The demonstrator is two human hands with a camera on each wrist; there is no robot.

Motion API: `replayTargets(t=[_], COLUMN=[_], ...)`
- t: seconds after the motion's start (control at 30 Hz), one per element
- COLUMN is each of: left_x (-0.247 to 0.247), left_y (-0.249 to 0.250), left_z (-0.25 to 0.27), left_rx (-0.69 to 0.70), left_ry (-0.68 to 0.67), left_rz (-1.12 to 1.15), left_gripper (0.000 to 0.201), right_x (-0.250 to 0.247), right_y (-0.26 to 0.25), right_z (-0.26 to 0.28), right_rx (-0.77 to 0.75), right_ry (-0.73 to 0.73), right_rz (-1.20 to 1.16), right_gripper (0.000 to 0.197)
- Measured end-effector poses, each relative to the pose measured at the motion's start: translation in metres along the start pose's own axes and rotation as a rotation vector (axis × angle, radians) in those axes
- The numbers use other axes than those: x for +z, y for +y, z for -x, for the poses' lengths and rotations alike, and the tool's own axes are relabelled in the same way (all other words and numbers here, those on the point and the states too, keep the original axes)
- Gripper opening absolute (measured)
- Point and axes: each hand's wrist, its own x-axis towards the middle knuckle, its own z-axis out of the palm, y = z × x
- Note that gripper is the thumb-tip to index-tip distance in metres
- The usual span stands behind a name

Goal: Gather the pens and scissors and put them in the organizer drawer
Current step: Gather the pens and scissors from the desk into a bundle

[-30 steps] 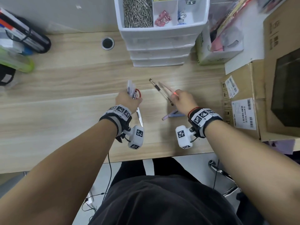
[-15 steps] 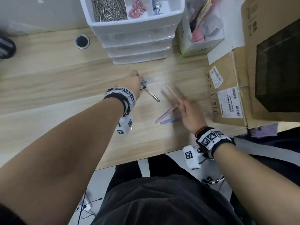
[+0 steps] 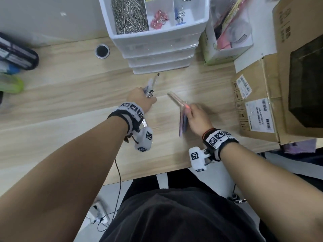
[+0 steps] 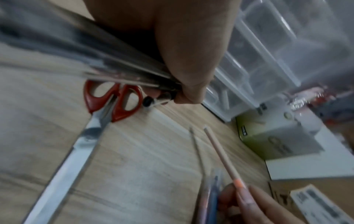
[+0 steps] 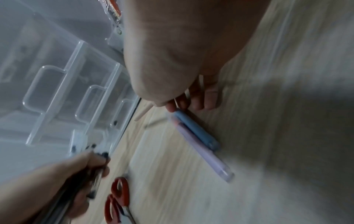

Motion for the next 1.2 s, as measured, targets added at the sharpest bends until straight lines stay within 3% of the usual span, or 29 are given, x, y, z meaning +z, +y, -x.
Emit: replayTargets(t=[0.2,0.3,0.43,0.57,0.73,0.83,0.93,1.0,1.2], left_x=[-0.015,-0.016,-0.015,-0.021,-0.029,-0.039,-0.053,-0.061,-0.080], left_y=[-0.027,-0.035,-0.039,-0.039,-0.037,-0.026,-0.020,-0.022,-0.033], left_z=[0.020,0.022,0.020,0.020,0.026,0.038,0.049,0.053,0.059], left_rx=[-0.118,-0.155,-0.136,-0.100,-0.078,-0.007,0.040,0.029,-0.072], left_ry=[0.001,-0.035,-0.062,-0.121,-0.351,-0.458,-0.552,-0.566,-0.469], left_rz=[0.180,0.210,0.257,0.353,0.698,0.786,0.858,0.903,1.076], left_gripper=[0.025,0.020,0.025,0.030,0.038,0.016,0.014,0.018,0.019], right_x=[-0.006,-0.003,0.003,0.004,-0.006,-0.014,-0.020,-0.022,-0.027], right_y=[-0.006,0.002,-0.006,-0.025,-0.079,-0.121,-0.149,-0.159,-0.173], right_z=[-0.008,-0.001,0.009,0.008,-0.005,-0.017,-0.028,-0.031,-0.021], right_rx=[0.199,0.235,0.155,0.125,0.072,0.050,0.045,0.044,0.027], right_ry=[0.127,-0.011,-0.164,-0.203,-0.123,-0.177,-0.193,-0.200,-0.140], right_rz=[-0.083,0.126,0.274,0.278,-0.082,-0.385,-0.583,-0.668,-0.910], right_gripper=[0.044,0.037,0.022,0.032,0.032,0.036,0.031,0.020,0.022])
